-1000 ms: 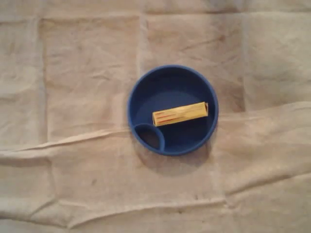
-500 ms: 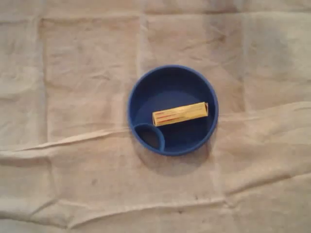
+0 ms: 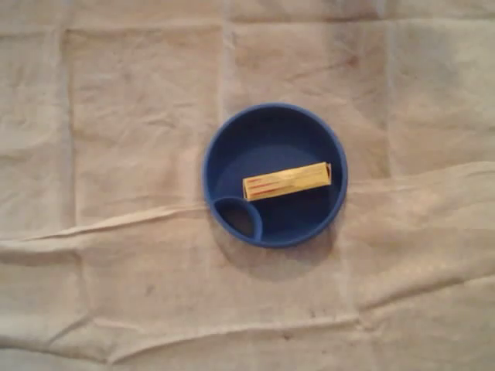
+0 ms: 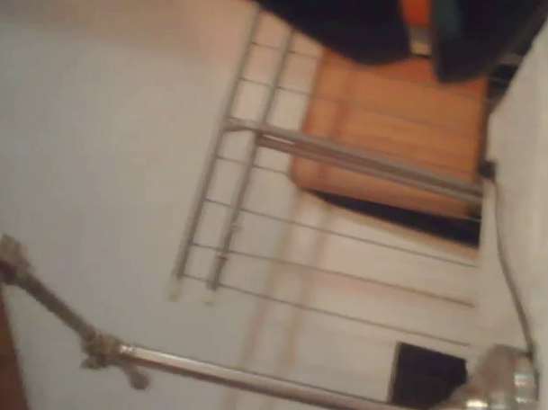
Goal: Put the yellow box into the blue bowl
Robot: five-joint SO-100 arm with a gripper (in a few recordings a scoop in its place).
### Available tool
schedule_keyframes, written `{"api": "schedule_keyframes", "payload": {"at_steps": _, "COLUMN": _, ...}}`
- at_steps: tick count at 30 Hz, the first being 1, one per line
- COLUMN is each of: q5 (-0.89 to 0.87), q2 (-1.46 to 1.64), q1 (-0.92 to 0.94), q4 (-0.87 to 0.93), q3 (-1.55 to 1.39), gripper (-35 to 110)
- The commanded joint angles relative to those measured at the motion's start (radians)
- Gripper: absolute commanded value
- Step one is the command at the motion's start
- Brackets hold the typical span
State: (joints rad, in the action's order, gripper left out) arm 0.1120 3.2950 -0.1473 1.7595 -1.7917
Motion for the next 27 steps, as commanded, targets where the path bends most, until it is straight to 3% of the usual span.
{"api": "schedule_keyframes", "payload": {"at_steps": 1, "q5": 0.008, "q2": 0.04, "q1": 0.003, "q4": 0.0, "q3": -0.002, "gripper": 0}}
{"api": "schedule_keyframes", "payload": {"at_steps": 27, "q5": 0.008, "q2": 0.04, "q1": 0.0, "q4": -0.003, "q3": 0.0, "gripper": 0}}
